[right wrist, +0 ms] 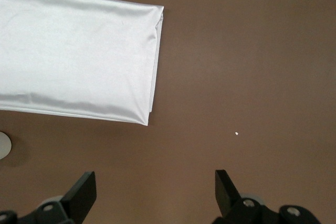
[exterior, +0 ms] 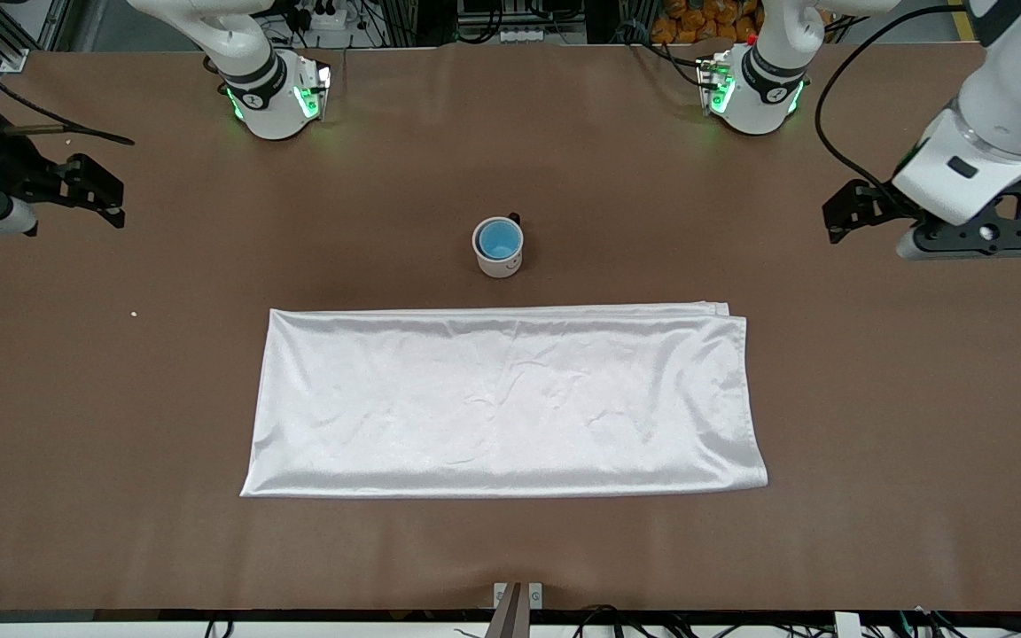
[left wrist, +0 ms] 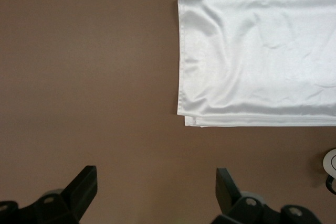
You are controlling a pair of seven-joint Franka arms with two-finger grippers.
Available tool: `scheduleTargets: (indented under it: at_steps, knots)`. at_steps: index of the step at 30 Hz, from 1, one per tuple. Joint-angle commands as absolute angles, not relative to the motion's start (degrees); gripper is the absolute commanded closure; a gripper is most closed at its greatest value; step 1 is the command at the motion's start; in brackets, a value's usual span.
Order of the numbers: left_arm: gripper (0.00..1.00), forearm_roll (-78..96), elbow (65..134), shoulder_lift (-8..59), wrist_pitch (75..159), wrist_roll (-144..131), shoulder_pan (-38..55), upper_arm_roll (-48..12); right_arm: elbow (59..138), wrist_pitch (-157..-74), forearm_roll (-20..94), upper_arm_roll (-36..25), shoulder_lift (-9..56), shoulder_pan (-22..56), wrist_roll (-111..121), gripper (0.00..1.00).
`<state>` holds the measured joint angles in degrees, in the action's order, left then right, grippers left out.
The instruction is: Place blue cup into white mug on table
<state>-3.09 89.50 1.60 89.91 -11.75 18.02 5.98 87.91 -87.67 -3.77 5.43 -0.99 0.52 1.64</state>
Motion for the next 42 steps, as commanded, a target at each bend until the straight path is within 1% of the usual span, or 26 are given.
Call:
scheduleTargets:
  at_steps: [1, 6, 15, 19, 21, 24, 29, 37, 40, 42]
  knots:
    - [0.0, -1.8, 89.1, 2.1, 90.1, -10.6, 17.0, 5.7, 86.9, -88.2, -4.6, 5.9, -0.5, -0.4, 2.5, 0.0]
    - [0.0, -1.3, 88.6, 2.4, 90.6, -10.6, 15.6, 4.8, 87.0, -88.2, -4.6, 5.9, 0.1, -0.6, 2.5, 0.0]
    - [0.0, -1.2, 88.8, 2.2, 91.2, -11.4, 11.5, -1.7, 86.7, -88.2, -4.6, 5.9, 0.1, -0.7, 2.5, 0.0]
    - [0.0, -1.1, 89.4, 1.8, 91.1, -11.5, 7.3, -6.6, 86.7, -88.2, -4.6, 5.9, 0.1, -0.7, 2.5, 0.0]
    - [0.0, -1.1, 89.5, 1.6, 90.4, -11.4, 6.1, -7.7, 86.7, -88.2, -4.5, 5.9, 0.1, -0.7, 2.4, 0.0]
    - [0.0, -1.1, 90.3, 0.9, 88.5, -10.9, 6.0, -8.1, 86.8, -88.2, -3.9, 5.9, 0.1, -0.7, 2.2, 0.0]
    - [0.0, -1.1, 92.4, -0.7, 88.5, -11.0, 5.9, -8.1, 86.9, -88.2, -3.4, 5.9, 0.1, -0.7, 1.6, 0.0]
    - [0.0, -0.9, 93.0, -1.1, 88.7, -11.0, 5.9, -8.2, 87.3, -88.0, 0.6, 5.9, 0.1, -2.4, 1.1, 0.0]
    - [0.0, -0.3, 94.4, -1.9, 89.5, -10.5, 5.9, -8.2, 87.4, -87.8, 0.8, 5.9, 0.1, -2.6, 1.1, 0.0]
    - [0.0, -0.2, 96.7, -3.8, 90.5, -10.5, 6.1, -8.3, 87.4, -87.7, 0.8, 5.9, 0.1, -2.8, 1.1, 0.0]
